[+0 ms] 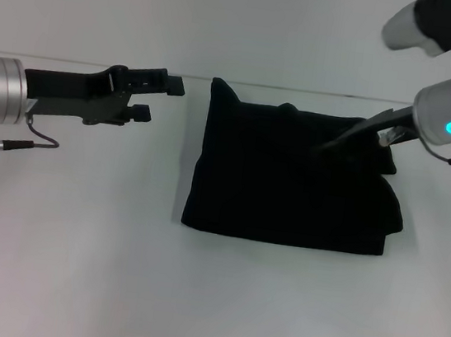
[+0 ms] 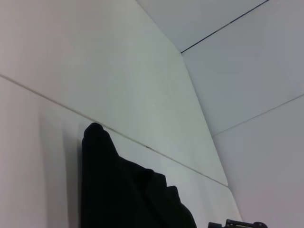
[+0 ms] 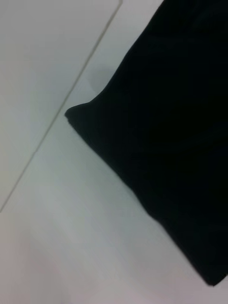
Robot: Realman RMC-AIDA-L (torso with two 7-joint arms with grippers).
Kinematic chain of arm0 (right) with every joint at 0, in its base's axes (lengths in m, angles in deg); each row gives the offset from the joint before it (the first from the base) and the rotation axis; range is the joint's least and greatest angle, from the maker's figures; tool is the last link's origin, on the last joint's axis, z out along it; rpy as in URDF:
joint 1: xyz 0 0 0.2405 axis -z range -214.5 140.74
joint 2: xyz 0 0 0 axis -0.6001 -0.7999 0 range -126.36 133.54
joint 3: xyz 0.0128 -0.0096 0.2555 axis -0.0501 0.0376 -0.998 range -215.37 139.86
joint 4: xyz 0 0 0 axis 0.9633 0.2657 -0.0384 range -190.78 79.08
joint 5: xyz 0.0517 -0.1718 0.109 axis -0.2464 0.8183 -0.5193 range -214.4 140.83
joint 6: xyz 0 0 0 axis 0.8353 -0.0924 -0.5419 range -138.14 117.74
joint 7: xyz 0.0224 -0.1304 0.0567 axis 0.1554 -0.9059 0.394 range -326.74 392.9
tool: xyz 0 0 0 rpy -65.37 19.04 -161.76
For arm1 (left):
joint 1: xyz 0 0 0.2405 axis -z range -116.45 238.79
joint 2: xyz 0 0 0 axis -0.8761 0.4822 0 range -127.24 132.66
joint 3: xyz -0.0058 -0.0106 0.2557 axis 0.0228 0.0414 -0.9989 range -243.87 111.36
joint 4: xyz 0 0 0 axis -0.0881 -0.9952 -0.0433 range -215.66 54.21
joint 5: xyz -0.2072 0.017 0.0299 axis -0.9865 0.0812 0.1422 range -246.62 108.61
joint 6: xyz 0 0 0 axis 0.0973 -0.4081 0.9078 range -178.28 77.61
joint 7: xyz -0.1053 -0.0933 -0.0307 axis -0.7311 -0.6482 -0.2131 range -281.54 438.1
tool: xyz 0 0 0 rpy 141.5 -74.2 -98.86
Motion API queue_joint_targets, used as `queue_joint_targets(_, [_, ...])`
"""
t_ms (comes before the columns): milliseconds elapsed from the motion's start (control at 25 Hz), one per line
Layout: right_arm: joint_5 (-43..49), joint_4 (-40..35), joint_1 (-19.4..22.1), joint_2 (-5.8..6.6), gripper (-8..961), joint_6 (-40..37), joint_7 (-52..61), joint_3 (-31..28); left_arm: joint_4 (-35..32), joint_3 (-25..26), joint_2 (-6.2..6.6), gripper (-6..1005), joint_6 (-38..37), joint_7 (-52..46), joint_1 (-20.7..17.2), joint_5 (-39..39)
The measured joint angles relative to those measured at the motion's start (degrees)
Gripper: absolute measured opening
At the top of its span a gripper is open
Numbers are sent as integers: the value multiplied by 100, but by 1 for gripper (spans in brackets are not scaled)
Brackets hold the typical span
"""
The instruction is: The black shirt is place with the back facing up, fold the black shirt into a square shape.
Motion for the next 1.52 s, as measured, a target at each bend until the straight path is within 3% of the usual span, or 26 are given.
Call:
queue_joint_targets(360, [313, 260, -43, -126, 520, 355, 263, 34, -2, 8, -14, 932, 70, 2, 37, -19])
queue_joint_targets(600, [324, 249, -38, -164, 277, 364, 249, 39, -7, 12, -31, 932, 78, 2, 35, -20])
queue_joint_targets(800, [306, 71, 8, -199, 276, 249, 229, 38, -10, 13, -65, 932, 82, 1, 34, -22])
queue_joint_targets(1240, [329, -12, 90, -207, 9, 118, 392, 28, -10, 13, -93, 932, 115, 1, 38, -41])
queue_joint_targets(1360, [432, -350, 271, -207, 9, 114, 751, 36, -11, 15, -99, 932, 124, 0, 40, -89])
queue_joint_targets(1520, [693, -1266, 817, -218, 10, 112, 1440, 33, -10, 14, -100, 932, 128, 0, 32, -120])
